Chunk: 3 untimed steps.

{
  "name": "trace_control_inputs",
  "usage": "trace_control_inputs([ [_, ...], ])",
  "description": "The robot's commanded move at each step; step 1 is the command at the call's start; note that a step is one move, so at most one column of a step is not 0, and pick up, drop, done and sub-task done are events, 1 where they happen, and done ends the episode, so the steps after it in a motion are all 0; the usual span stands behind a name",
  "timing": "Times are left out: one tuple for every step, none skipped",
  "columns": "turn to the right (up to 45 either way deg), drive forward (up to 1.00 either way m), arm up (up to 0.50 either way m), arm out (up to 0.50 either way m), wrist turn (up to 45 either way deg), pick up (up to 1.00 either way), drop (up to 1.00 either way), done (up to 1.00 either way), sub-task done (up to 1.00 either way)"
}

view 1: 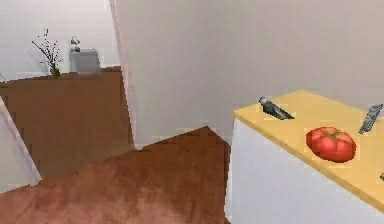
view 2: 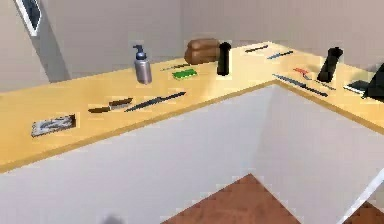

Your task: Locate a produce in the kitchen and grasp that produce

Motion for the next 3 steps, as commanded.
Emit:
trace_control_inputs([
  [-45.0,0.00,0.00,0.00,0.0,0.00,0.00,0.00,0.00],
  [0.0,0.00,0.50,0.00,0.0,0.00,0.00,0.00,0.00],
  [0.0,0.00,0.38,0.00,0.0,0.00,0.00,0.00,0.00],
])
